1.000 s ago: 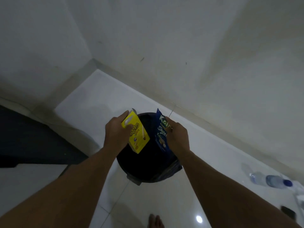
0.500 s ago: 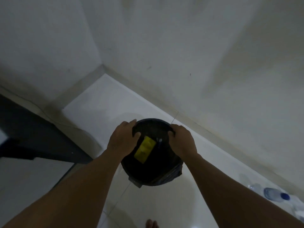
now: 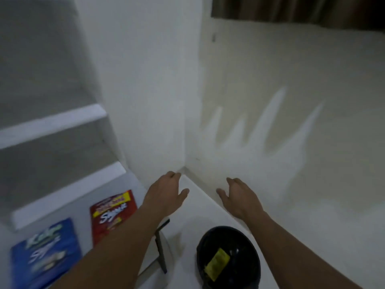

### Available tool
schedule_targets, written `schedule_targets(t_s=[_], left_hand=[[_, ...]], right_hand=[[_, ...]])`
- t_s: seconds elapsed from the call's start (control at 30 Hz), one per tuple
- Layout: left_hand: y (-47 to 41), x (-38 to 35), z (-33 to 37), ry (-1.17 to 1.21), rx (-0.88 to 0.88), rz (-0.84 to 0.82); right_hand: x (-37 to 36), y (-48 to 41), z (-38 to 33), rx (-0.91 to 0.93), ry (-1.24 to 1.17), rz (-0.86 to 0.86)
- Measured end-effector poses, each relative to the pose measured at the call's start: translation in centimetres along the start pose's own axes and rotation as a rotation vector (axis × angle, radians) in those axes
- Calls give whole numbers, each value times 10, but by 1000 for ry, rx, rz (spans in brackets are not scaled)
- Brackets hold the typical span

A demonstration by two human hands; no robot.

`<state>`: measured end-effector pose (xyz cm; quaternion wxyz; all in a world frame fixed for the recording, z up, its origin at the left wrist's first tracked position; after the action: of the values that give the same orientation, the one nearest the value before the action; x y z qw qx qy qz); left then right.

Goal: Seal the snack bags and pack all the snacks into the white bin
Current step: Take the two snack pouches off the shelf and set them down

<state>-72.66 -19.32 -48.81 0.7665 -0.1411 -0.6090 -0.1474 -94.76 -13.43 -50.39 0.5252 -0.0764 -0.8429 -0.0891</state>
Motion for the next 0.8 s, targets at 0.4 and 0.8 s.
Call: schedule_targets(t_s=[0.4,0.8], left_hand=[[165,131,-129,42,359,118],[205,100,-233,112,737,57]], right_hand=[[30,44,-209,296,3,-54],[-77,3,-309,494,35,-358]])
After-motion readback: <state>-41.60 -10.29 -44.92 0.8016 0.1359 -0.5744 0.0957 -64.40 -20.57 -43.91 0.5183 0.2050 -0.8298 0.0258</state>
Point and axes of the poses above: each hand's wrist, its own y-axis away from the middle knuckle, its own x-axis out of the back of the hand, z = x × y, the point moved 2 cm from there along -y, towards the middle knuckle, and after that the axes turned 6 degrees about -y, right-handed, at the moved point
